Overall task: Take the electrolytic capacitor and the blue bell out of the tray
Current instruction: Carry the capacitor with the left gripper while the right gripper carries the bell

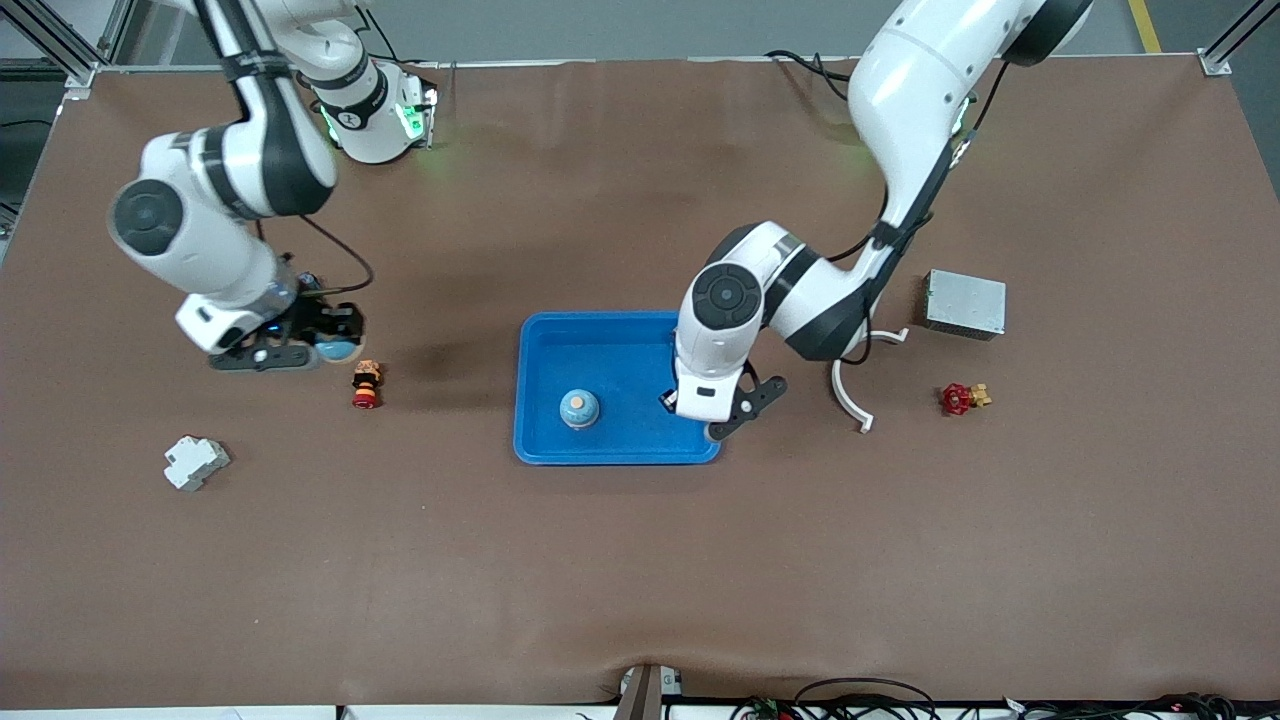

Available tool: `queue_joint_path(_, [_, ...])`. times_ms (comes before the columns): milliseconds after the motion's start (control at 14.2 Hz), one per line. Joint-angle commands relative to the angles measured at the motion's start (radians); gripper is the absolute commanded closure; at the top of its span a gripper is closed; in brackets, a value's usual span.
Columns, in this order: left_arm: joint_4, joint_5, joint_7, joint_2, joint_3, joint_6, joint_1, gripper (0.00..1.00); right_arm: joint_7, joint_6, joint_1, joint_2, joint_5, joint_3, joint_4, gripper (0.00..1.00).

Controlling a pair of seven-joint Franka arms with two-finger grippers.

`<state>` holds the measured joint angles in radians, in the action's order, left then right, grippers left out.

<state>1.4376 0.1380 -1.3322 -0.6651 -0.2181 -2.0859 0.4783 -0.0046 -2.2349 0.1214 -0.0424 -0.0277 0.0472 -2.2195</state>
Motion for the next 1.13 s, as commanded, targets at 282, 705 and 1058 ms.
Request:
queue_joint_path(282, [0.372, -0.092, 0.382, 0.398, -0.006, 0.063, -0.159, 1.0, -0.195, -0.173, -0.161, -0.079, 0.0, -0.024, -0.083, 1.0])
queue_joint_path(705, [0.517, -0.123, 0.835, 0.51, -0.003, 0.113, -0.372, 1.0, -0.23, -0.33, -0.209, -0.223, -0.003, -0.026, -0.081, 1.0])
queue_joint_path(1058, [0.561, -0.104, 0.984, 0.437, 0.0, 0.015, -0.464, 1.0, -0.238, -0.417, -0.212, -0.298, -0.012, -0.027, -0.078, 1.0])
